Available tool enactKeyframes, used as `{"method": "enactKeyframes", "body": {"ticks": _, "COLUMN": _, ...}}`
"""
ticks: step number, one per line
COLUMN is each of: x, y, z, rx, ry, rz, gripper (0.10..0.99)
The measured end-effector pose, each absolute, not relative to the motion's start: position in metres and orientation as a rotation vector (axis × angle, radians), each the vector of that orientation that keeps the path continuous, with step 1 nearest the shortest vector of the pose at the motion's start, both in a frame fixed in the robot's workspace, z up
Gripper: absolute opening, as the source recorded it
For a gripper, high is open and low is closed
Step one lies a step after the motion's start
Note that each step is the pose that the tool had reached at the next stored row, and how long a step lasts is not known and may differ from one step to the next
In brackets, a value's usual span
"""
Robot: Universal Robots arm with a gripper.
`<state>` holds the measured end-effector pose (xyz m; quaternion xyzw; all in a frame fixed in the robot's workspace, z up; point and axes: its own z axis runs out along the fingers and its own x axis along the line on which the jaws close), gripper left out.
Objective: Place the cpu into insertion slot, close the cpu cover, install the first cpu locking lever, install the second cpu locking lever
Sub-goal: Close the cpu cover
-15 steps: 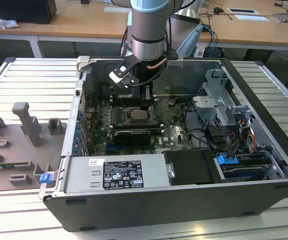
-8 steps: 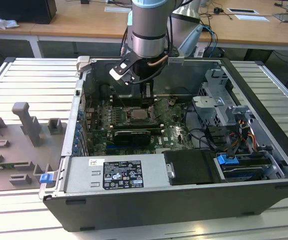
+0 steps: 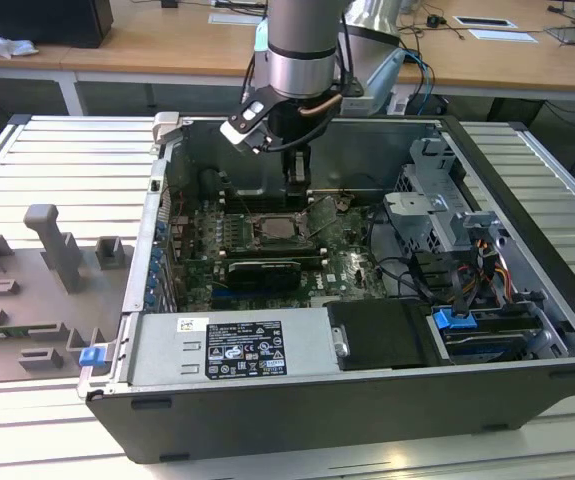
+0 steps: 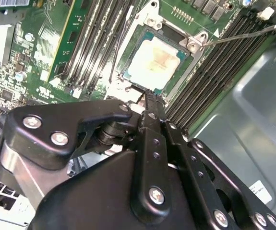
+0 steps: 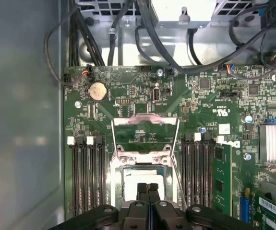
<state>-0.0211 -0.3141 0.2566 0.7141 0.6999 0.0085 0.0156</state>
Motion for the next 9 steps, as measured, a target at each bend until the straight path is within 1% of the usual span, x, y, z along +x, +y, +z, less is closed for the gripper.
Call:
{"method": "enactKeyframes", "body": {"ticks": 4, "x": -0.017, "y": -0.314, "z": 0.257, "rx": 2.221, "ry": 2.177, "rz": 0.027, "gripper": 0.106}}
{"method": "enactKeyframes", "body": {"ticks": 9, "x": 0.002, "y": -0.314, "z": 0.256, "rx": 2.222, "ry": 2.178, "rz": 0.025, "gripper": 0.106}}
